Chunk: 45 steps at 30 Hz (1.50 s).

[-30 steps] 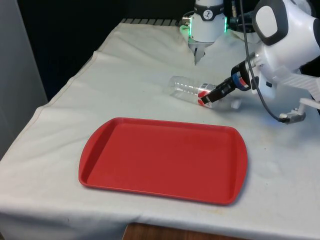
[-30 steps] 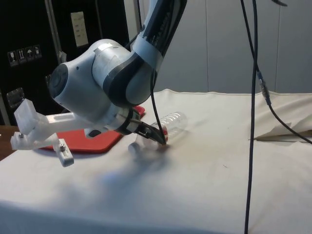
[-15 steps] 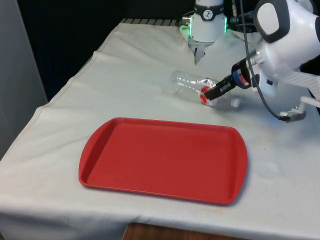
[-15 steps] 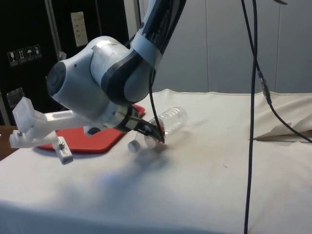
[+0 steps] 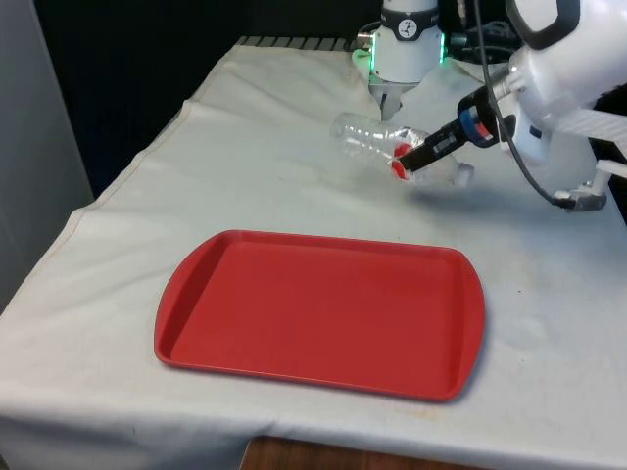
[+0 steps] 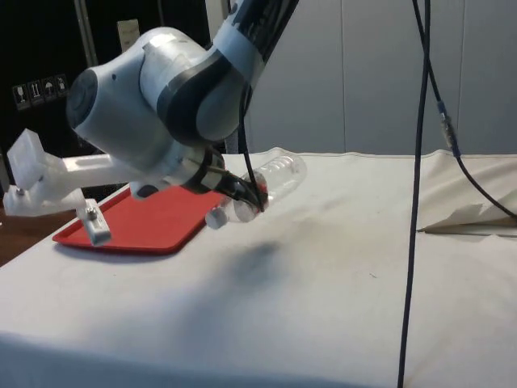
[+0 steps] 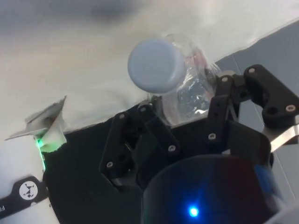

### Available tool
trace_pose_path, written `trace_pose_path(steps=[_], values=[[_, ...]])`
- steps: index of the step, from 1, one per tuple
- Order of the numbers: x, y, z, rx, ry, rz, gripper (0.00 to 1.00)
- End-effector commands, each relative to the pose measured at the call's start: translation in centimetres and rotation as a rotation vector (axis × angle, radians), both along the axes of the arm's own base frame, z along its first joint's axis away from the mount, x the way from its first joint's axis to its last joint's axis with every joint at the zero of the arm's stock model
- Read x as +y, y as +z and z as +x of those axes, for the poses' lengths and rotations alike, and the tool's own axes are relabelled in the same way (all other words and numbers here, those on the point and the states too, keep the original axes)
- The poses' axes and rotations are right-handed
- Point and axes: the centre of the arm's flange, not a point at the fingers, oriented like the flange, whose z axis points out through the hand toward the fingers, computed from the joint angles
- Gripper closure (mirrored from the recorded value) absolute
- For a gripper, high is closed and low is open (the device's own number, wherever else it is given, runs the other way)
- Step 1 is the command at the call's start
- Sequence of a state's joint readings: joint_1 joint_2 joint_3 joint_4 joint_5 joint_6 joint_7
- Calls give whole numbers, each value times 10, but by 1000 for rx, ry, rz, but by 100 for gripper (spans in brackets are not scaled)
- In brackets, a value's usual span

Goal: Place the bottle upright on the tray.

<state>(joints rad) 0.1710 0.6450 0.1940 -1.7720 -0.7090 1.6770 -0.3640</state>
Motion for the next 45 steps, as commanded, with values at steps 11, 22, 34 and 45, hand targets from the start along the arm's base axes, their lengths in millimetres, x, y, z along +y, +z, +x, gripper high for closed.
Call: trace_pose_path(steps=[11, 22, 34, 45], values=[[0, 28, 2, -10, -1, 19, 86], [-2, 45, 5, -21, -6, 35, 86], [-8, 71, 9, -30, -11, 94, 86], [-18, 87, 13, -30, -39, 135, 86]])
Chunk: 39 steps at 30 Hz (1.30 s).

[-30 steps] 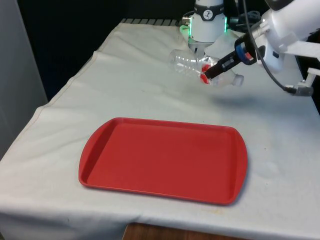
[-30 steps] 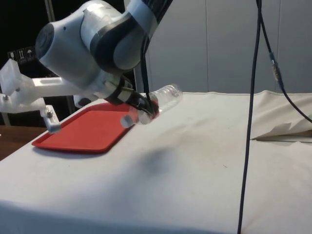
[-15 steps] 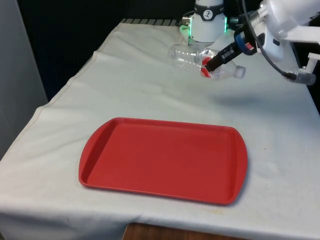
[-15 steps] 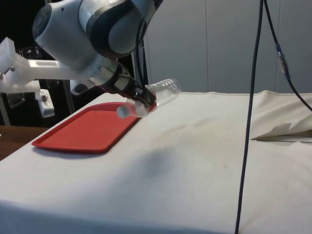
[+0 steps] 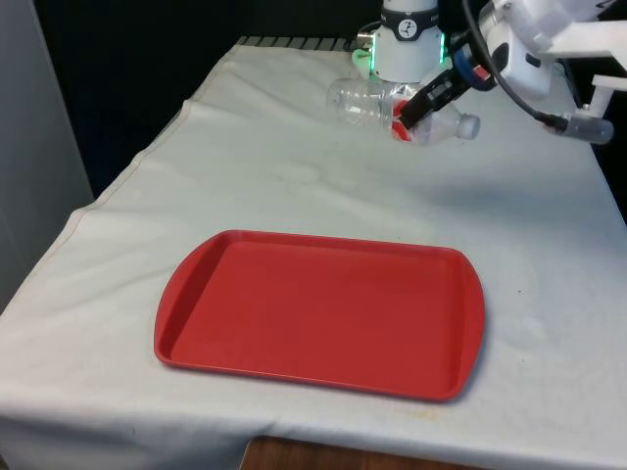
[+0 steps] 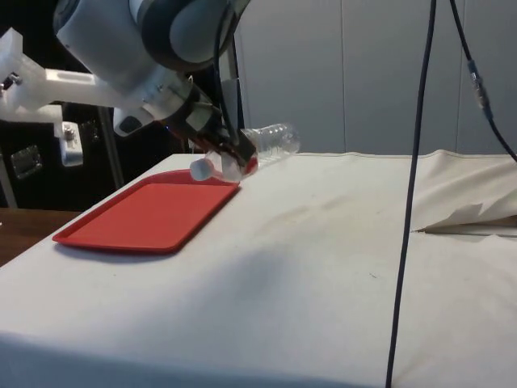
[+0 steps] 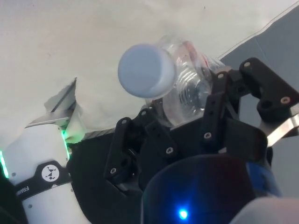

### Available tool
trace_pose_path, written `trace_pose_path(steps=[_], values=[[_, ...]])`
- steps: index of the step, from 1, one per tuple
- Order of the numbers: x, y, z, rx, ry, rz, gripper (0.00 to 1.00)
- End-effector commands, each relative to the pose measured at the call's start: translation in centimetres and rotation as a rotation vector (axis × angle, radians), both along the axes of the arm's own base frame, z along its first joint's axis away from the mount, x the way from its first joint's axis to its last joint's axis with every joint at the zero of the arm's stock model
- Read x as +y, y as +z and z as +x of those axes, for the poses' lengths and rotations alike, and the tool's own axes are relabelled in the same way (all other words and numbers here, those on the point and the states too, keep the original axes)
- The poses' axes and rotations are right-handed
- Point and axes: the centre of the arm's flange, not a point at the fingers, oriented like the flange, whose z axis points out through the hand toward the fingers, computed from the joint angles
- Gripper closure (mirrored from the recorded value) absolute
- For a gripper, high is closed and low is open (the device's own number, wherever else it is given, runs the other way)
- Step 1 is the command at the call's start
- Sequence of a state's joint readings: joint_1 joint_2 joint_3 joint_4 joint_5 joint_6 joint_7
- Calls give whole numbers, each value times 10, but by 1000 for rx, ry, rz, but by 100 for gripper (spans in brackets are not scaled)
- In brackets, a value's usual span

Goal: Place the bottle upright on the tray.

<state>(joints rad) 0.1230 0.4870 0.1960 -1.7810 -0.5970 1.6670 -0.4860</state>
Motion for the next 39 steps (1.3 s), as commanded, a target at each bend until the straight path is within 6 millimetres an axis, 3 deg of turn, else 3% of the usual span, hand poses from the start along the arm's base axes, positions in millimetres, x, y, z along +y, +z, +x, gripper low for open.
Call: trace_pose_path(steps=[1, 21, 39], values=[[-2, 2, 1, -3, -1, 16, 86], [-9, 8, 6, 2, -14, 37, 86], [-28, 21, 38, -74, 8, 94, 86]])
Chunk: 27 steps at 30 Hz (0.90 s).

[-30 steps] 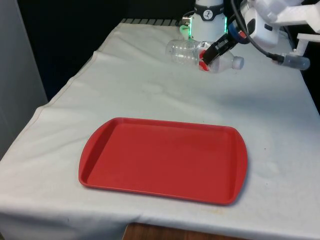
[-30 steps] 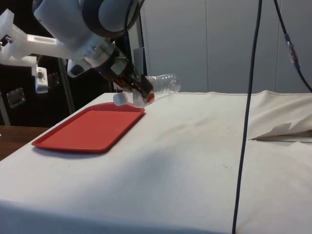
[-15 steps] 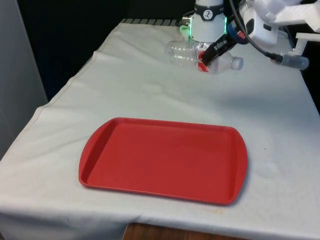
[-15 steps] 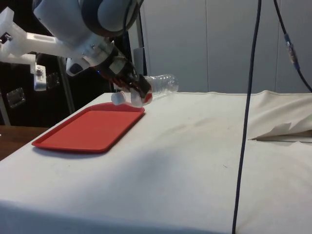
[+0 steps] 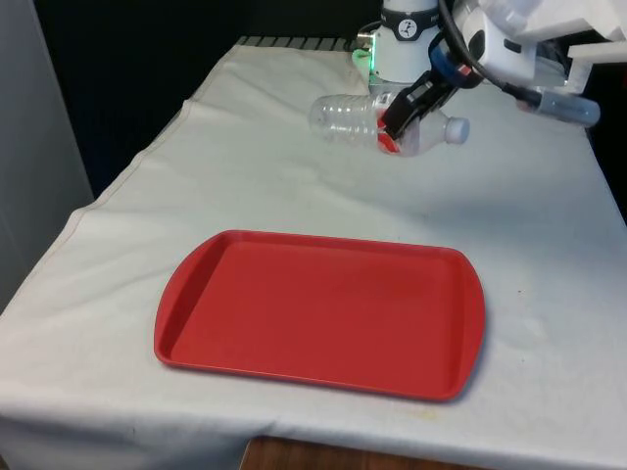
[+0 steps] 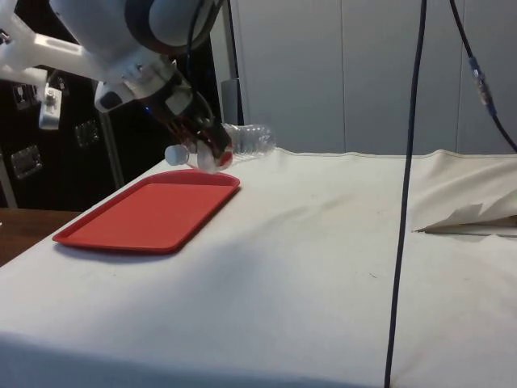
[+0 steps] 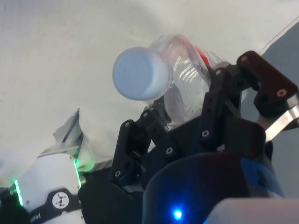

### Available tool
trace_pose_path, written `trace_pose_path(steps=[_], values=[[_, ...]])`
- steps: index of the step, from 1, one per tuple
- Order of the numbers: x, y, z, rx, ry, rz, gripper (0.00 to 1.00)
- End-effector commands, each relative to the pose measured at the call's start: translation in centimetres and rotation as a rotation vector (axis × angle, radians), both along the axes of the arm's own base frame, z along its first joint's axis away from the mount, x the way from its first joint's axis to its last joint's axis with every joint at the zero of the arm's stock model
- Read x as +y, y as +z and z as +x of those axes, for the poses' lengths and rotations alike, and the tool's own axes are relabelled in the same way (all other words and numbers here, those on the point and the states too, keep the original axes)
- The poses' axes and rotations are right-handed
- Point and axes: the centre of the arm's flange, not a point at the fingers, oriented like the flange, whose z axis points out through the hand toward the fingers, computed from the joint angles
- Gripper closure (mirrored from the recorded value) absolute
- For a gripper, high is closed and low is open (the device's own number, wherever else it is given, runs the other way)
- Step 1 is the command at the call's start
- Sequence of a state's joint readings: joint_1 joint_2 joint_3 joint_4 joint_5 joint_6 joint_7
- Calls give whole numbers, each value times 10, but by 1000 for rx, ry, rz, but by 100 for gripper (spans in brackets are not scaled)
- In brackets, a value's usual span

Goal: Place the bottle upright on the tray.

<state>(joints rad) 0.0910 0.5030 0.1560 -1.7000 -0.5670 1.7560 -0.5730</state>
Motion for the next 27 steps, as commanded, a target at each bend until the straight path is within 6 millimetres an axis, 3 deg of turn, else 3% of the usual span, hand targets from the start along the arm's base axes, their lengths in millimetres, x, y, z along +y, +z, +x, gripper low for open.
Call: trace_pose_path(steps=[1, 27], values=[[-3, 1, 6, -10, 3, 14, 86], [-30, 16, 47, -149, 46, 103, 86]])
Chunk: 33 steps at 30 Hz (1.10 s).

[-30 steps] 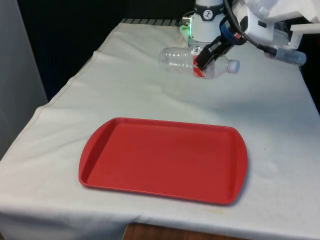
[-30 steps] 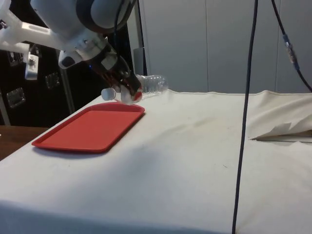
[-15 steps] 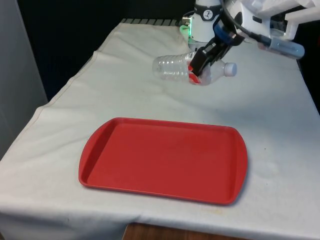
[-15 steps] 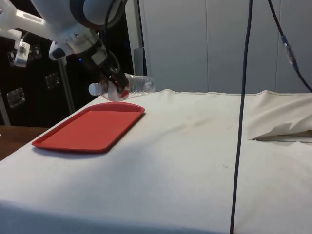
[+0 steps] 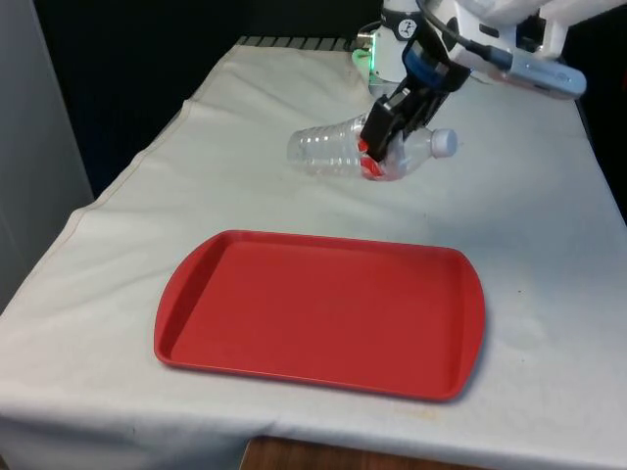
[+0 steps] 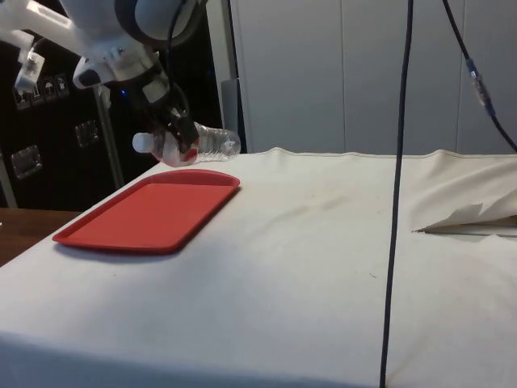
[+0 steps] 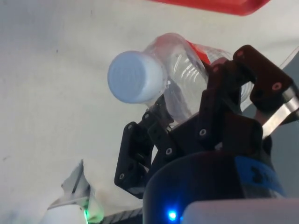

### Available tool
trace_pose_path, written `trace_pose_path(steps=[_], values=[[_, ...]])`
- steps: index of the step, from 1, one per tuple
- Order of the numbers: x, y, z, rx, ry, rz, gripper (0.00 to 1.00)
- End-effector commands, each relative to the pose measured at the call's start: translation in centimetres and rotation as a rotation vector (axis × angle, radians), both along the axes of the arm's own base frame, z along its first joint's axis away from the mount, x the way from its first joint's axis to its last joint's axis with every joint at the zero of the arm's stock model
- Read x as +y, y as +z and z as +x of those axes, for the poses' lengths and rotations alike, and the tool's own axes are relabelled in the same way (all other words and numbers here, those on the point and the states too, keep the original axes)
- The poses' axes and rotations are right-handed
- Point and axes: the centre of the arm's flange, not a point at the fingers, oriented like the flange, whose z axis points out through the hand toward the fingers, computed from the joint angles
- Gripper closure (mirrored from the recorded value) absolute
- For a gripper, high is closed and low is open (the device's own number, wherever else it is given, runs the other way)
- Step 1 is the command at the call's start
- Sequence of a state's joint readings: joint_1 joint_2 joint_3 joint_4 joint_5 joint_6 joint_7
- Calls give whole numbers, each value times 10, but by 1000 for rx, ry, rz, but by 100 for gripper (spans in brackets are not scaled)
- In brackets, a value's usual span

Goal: Place the bottle upright on the tray.

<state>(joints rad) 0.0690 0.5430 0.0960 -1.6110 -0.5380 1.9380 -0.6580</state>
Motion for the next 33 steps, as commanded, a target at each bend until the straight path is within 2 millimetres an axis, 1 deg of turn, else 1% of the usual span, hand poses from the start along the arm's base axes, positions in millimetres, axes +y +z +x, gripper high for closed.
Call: trace_pose_path(steps=[1, 5, 7, 8, 14, 17, 21, 24, 32, 33], values=[[-3, 1, 4, -14, 6, 16, 86], [-10, 3, 11, -45, 10, 36, 86], [-8, 2, 9, -38, 8, 22, 86], [-13, 4, 13, -57, 11, 44, 86], [-21, 4, 19, -103, 9, 75, 86], [-22, 3, 19, -106, 3, 72, 86], [-29, 5, 24, -143, 2, 106, 86], [-30, 4, 25, -147, -3, 103, 86], [-42, 5, 34, -211, -5, 158, 86], [-40, 5, 32, -201, -9, 143, 86]])
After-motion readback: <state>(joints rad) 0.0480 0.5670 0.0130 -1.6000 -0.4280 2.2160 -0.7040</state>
